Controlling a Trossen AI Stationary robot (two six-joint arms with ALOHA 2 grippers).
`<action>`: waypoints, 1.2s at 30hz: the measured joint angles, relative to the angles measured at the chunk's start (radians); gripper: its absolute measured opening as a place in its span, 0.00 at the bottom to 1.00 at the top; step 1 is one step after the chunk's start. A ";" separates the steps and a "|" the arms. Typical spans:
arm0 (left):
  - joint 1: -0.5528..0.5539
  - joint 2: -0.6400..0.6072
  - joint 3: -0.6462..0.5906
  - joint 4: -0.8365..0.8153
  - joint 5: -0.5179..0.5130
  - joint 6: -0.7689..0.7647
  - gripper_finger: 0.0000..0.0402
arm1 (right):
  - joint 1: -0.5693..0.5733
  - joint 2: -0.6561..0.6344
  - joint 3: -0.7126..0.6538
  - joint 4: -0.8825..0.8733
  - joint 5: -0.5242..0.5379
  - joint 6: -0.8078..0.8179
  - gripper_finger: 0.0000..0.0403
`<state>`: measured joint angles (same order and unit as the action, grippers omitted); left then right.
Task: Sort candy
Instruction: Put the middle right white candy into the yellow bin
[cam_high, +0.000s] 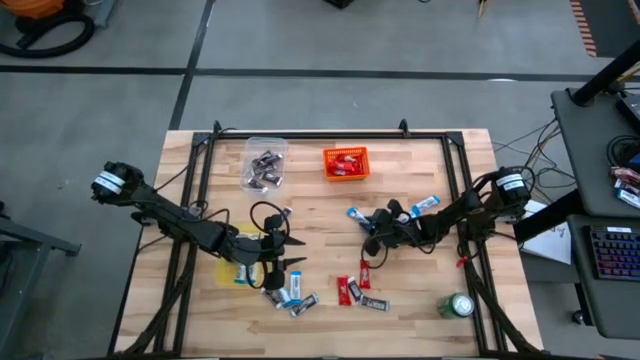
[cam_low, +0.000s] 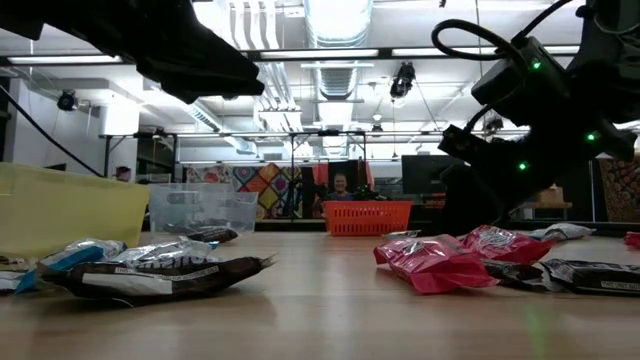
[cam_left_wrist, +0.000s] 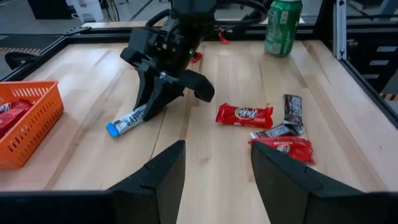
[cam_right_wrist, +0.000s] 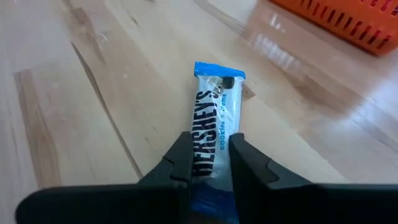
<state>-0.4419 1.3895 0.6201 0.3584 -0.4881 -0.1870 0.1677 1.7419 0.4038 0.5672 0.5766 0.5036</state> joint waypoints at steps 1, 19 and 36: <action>-0.001 0.000 0.000 -0.008 0.000 0.001 0.41 | 0.000 -0.005 0.000 0.000 0.000 -0.002 0.12; 0.000 0.024 0.000 0.082 -0.075 0.183 0.42 | -0.038 -0.341 -0.004 -0.013 -0.239 0.089 0.08; 0.063 0.275 0.002 0.546 -0.035 0.570 0.57 | -0.053 -0.418 -0.003 0.125 -0.563 0.319 0.07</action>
<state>-0.3793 1.6646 0.6218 0.9042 -0.5228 0.3833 0.1150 1.3243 0.4011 0.6917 0.0135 0.8230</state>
